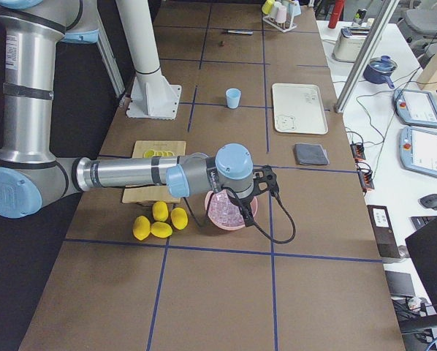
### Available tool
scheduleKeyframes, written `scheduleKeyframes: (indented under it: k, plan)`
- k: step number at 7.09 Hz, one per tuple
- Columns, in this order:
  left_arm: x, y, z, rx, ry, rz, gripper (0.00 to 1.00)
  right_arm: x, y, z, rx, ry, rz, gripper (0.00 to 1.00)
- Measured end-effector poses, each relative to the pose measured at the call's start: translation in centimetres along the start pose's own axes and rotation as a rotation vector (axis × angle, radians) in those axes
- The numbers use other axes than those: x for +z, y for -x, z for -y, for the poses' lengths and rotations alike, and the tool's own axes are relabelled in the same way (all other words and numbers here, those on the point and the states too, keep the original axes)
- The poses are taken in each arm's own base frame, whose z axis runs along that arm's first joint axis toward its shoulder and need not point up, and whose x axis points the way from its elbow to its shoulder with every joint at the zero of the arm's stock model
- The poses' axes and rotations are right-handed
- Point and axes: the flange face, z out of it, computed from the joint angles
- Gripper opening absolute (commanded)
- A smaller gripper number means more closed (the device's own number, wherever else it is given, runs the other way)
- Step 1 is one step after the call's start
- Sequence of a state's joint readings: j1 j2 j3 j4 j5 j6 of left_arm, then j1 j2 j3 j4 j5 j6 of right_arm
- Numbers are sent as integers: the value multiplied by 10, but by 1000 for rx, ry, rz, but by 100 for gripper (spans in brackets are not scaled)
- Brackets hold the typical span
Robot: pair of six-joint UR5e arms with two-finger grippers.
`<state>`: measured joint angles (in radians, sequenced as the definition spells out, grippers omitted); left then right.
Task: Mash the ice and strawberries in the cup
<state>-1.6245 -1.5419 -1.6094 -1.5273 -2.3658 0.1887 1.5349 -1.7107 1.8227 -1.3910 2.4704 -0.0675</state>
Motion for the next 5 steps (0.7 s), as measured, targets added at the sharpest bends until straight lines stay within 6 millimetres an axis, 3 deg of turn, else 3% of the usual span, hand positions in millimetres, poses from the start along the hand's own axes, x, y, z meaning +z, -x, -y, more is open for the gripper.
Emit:
scheduleKeyframes:
  k: [3,5]
  plan:
    - [-1,-1,1,3,-2,-1,100,29,73,22,30,13,-9,99]
    - [-1,-2,1,4,-3,-1,100,66,114,15,95,-12,-17,99]
